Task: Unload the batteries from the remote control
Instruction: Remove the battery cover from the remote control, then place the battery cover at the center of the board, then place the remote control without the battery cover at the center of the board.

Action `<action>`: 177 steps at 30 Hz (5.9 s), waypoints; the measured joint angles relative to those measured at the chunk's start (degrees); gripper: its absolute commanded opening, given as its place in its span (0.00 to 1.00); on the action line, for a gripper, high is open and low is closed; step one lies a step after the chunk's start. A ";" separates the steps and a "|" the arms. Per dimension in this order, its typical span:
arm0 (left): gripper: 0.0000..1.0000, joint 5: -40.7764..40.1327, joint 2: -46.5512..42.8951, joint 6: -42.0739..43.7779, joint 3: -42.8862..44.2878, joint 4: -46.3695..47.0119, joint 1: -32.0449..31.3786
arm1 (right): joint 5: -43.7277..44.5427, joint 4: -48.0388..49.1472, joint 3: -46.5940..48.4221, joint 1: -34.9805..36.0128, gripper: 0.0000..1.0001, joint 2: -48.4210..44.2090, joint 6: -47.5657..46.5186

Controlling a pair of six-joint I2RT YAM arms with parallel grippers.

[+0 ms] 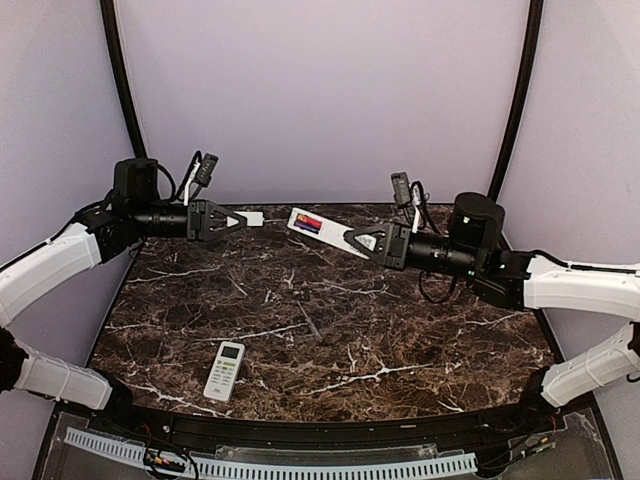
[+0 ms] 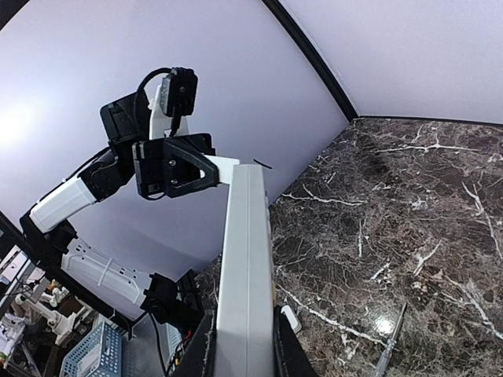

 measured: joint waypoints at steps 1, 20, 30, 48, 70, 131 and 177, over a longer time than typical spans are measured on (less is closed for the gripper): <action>0.00 -2.54 0.31 0.50 0.24 -1.53 0.20 | 0.09 0.00 -0.04 0.00 0.00 0.00 -0.02; 0.00 -36.79 20.39 7.78 6.82 -20.24 -1.29 | 1.33 0.52 -5.64 0.00 0.00 -3.50 -0.98; 0.00 -57.57 27.98 13.60 10.32 -26.38 -8.57 | 2.23 -0.09 -6.45 0.00 0.00 -6.69 -3.13; 0.20 -63.82 35.12 14.93 13.42 -31.78 -10.16 | 2.64 -0.04 -8.13 0.00 0.00 -7.13 -3.28; 0.77 -54.36 21.88 15.15 9.09 -25.99 -9.16 | 3.93 -4.50 -8.50 -0.48 0.00 -10.82 -3.23; 0.86 -28.50 0.44 5.03 3.76 -14.08 7.96 | -27.82 -20.44 -1.36 -18.05 0.00 24.17 -2.36; 0.82 -23.12 12.79 1.73 3.21 -13.09 -2.08 | -28.44 -14.99 3.37 -13.05 0.39 34.95 1.99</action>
